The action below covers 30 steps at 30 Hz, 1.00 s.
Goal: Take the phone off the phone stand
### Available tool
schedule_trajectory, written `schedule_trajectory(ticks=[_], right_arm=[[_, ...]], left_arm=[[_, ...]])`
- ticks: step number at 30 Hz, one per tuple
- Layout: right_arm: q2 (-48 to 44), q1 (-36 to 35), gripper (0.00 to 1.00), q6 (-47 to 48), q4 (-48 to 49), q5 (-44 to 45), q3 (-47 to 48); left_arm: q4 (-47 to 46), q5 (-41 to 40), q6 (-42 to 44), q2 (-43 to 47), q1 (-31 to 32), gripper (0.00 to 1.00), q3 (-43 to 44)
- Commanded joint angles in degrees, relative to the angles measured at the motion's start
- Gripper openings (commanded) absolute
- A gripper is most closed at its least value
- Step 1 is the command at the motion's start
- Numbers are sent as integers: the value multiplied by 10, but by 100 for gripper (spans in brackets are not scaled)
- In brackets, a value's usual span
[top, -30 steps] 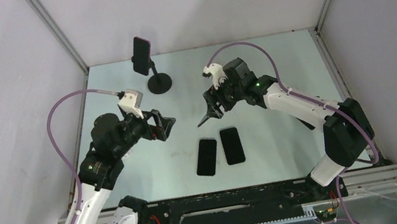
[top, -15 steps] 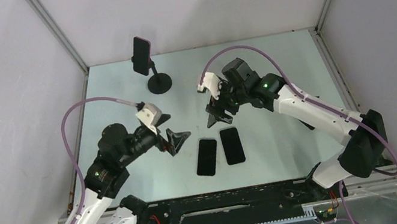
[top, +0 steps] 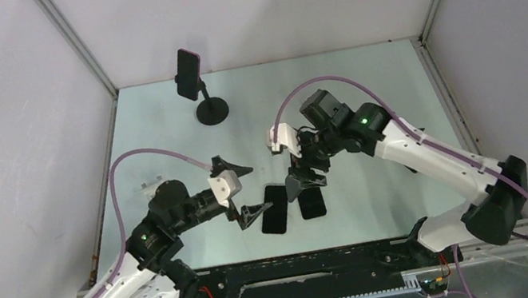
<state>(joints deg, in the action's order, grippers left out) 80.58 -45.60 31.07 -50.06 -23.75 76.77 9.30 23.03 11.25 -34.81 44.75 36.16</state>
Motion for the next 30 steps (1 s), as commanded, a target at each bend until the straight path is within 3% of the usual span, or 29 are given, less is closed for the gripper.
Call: schedule_trajectory(ticks=[1,11,30], right_arm=[[-70,-13,1,26,-6,-66,26],[-138,-45,1,24,-26,-92,26],[-135,-84,0,28,-29,-45,34]], left_arm=[[-57,-20,21,3,43,100,-16],[-139,-64,29,-64,138,100,-25],[-192,-70,-4,-129,164,100,-10]])
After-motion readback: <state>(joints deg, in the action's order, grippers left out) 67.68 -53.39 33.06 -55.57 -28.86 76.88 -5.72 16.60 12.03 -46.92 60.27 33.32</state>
